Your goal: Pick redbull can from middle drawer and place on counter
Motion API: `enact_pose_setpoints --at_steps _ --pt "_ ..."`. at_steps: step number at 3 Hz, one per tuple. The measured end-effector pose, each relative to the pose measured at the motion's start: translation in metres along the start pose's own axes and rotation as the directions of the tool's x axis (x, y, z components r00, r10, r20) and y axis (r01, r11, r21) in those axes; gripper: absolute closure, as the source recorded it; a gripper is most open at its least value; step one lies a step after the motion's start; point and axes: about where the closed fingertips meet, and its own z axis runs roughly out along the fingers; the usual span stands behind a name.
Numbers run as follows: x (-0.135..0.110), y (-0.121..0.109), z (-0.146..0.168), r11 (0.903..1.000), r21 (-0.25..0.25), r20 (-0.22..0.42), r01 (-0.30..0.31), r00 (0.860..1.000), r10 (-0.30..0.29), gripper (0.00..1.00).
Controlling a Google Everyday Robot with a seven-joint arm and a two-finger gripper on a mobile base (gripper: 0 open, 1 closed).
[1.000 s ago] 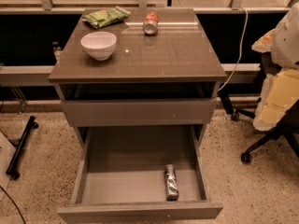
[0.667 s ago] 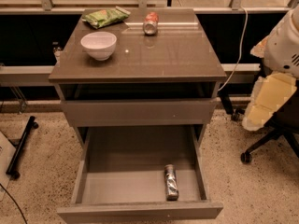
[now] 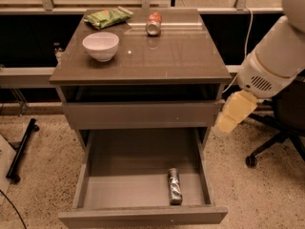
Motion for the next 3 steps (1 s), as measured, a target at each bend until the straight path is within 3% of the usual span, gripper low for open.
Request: enact_pose_setpoints --at_steps 1,2,3 --pt "-0.003 -0.005 0.044 0.9950 -0.016 -0.007 -0.099 0.995 0.099 0.00" --pt "-0.003 -0.005 0.044 0.9950 -0.016 -0.007 -0.099 0.995 0.099 0.00" --pt "-0.006 -0.006 0.067 0.9826 -0.053 -0.021 -0.178 0.984 0.177 0.00"
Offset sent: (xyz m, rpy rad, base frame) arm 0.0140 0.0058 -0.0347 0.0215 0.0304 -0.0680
